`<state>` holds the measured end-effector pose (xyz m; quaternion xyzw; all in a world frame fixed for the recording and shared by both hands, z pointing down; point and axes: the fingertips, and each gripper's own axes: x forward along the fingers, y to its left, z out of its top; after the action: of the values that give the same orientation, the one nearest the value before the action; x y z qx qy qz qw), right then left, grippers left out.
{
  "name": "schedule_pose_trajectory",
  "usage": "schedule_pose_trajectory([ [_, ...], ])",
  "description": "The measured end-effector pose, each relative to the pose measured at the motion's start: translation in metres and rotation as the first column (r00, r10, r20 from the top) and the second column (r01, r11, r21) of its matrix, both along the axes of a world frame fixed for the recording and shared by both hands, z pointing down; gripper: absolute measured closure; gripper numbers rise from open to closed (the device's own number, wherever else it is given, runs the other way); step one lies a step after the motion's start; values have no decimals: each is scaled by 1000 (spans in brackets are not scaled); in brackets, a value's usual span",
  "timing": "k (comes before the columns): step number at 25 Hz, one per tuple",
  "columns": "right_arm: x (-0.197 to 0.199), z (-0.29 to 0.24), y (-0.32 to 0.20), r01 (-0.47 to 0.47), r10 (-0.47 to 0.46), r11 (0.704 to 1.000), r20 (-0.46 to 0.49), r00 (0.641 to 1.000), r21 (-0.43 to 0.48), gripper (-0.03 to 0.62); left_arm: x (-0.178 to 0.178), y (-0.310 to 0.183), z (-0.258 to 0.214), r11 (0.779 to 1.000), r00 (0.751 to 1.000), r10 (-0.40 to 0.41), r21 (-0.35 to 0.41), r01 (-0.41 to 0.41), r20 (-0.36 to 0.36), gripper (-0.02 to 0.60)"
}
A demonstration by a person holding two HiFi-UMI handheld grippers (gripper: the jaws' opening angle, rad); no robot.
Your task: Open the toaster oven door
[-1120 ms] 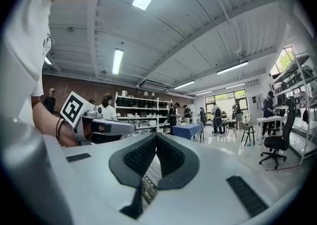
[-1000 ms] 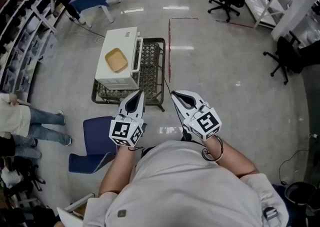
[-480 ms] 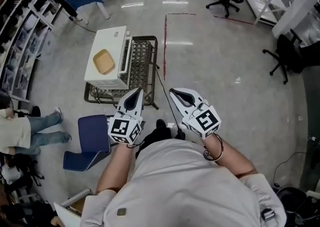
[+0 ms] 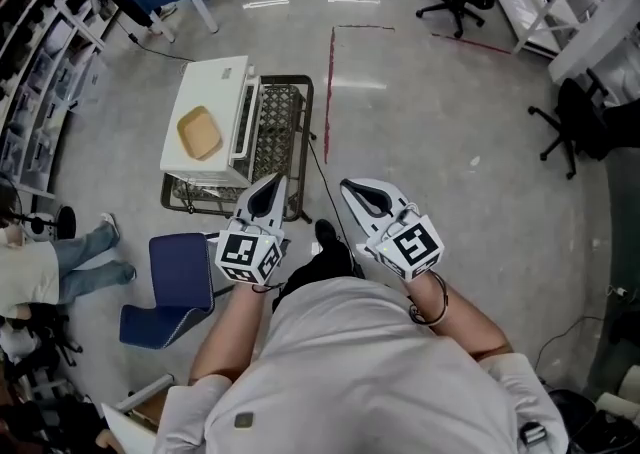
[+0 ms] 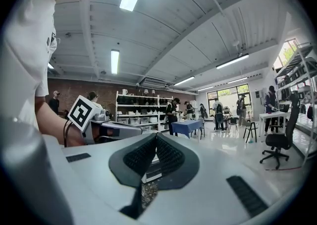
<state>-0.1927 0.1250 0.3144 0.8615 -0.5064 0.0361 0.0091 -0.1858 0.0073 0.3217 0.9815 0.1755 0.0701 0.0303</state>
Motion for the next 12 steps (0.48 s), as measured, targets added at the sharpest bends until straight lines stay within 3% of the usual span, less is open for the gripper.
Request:
schedule_pose_trajectory([
  [12, 112, 13, -63, 97, -97, 995, 20, 995, -12, 577, 101, -67, 18, 997, 997, -72, -30, 73, 35, 565],
])
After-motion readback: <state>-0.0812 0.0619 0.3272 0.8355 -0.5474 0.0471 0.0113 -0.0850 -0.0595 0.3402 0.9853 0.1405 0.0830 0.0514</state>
